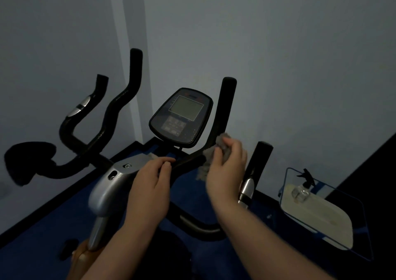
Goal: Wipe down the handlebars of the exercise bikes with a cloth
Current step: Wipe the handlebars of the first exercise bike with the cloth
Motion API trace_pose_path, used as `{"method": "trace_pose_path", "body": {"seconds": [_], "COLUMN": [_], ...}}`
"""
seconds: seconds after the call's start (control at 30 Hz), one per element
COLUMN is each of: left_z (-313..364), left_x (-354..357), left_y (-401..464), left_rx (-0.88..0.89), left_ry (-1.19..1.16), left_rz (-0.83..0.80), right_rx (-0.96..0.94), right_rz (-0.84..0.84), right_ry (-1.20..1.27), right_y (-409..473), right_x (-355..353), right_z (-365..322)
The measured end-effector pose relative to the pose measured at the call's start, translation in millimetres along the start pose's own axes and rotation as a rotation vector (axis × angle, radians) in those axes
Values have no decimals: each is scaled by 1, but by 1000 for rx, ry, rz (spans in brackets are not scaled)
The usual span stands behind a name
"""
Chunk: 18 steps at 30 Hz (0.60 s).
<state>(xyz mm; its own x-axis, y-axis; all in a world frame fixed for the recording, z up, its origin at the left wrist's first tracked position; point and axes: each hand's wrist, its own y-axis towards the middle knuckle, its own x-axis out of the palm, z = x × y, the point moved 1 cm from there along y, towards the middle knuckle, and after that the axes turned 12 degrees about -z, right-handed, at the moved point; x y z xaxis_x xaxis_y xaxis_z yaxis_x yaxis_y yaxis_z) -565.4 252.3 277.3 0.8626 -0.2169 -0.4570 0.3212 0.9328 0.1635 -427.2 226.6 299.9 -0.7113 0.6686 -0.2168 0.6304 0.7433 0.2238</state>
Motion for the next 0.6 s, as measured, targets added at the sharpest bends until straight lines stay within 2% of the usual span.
{"method": "trace_pose_path", "body": {"seconds": [0.17, 0.3, 0.4, 0.53, 0.6], "left_z": [1, 11, 18, 12, 10], "left_x": [1, -3, -6, -9, -11], "left_y": [0, -6, -24, -58, -68], "left_rx": [-19, -38, -61, -96, -131], "left_ry": [5, 78, 225, 395, 430], "left_rz": [12, 47, 32, 92, 118], "right_rx": [32, -79, -147, -410, -524], "right_rz": [-144, 35, -92, -378, -412], "right_ry": [99, 38, -81, -288, -333], "right_y": [-38, -3, -4, -21, -7], "right_x": [3, -14, -8, -13, -18], "right_z": [15, 2, 2, 2, -10]}}
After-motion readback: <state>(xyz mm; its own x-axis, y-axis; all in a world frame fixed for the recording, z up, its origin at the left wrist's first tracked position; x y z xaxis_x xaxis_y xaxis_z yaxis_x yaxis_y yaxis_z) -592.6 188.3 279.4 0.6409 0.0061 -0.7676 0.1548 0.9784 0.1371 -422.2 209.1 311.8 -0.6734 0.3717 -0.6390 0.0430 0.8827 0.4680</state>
